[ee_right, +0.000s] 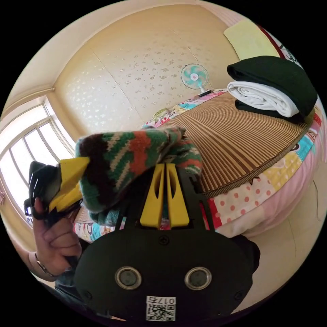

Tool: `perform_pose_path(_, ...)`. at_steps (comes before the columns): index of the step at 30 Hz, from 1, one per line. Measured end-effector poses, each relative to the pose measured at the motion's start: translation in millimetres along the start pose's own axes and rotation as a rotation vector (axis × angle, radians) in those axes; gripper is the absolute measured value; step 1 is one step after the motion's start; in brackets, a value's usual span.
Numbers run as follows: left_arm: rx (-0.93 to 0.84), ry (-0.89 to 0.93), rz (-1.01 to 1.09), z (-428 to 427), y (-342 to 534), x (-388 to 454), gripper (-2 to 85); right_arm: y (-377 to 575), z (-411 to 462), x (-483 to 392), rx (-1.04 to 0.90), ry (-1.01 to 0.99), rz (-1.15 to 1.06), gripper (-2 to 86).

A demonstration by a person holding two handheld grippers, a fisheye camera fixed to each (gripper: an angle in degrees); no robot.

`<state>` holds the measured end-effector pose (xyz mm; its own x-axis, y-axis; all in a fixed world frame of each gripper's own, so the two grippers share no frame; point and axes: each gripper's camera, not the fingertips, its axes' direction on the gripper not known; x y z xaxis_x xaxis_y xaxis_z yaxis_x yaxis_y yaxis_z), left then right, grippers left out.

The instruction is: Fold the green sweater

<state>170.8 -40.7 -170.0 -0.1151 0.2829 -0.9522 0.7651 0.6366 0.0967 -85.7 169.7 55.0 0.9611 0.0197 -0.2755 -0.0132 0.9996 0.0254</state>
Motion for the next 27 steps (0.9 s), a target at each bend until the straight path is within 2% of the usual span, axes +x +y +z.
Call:
perform_pose_path(2,0.044,0.118,-0.017,-29.9,9.4,-12.3,7.6,-0.2,-20.6,13.1,0.091,0.034,0.079,1.0)
perform_pose_path(3,0.071,0.118,-0.02,-40.4,13.1,-14.1,7.1,0.2,-25.1,16.8,0.106,0.051,0.103,1.0)
perform_pose_path(6,0.245,-0.054,-0.067,-101.7,36.0,-21.3,6.4,0.6,-37.1,34.2,0.131,0.02,0.198,1.3)
perform_pose_path(8,0.397,-0.234,-0.166,-147.9,54.2,-36.5,7.5,-1.0,-39.4,35.9,0.126,-0.041,0.2,2.0)
perform_pose_path(10,0.447,-0.303,-0.248,-170.2,59.7,-58.0,9.5,-3.6,-41.9,29.1,0.121,-0.044,0.184,3.1)
perform_pose_path(12,0.415,-0.298,-0.312,-180.0,55.7,-82.8,12.3,-6.9,-49.2,13.7,0.134,-0.015,0.124,6.2)
perform_pose_path(14,0.345,-0.31,-0.306,-177.0,46.5,-104.7,15.8,-7.1,-67.4,-11.7,0.201,0.097,0.078,11.3)
perform_pose_path(17,0.232,-0.335,-0.285,-157.5,30.4,-123.7,17.7,-5.3,-99.8,-45.5,0.288,0.128,0.017,13.1)
perform_pose_path(19,0.231,-0.318,-0.251,-149.9,23.7,-132.7,19.3,-0.8,-121.7,-72.6,0.378,0.137,-0.058,13.1)
perform_pose_path(21,0.263,-0.218,-0.25,-147.5,19.7,-149.1,19.7,-0.7,-136.7,-101.8,0.432,0.138,-0.158,12.6)
perform_pose_path(22,0.275,-0.145,-0.305,-147.2,17.4,-165.2,19.2,-2.9,-138.2,-122.3,0.432,0.122,-0.255,11.8)
perform_pose_path(24,0.3,-0.11,-0.352,-152.2,14.6,-180.4,17.9,-7.6,-127.4,-146.1,0.38,0.061,-0.366,10.5)
perform_pose_path(27,0.281,-0.089,-0.344,-154.6,3.0,-192.0,16.9,-14.6,-73.4,-167.6,0.156,-0.048,-0.436,9.7)
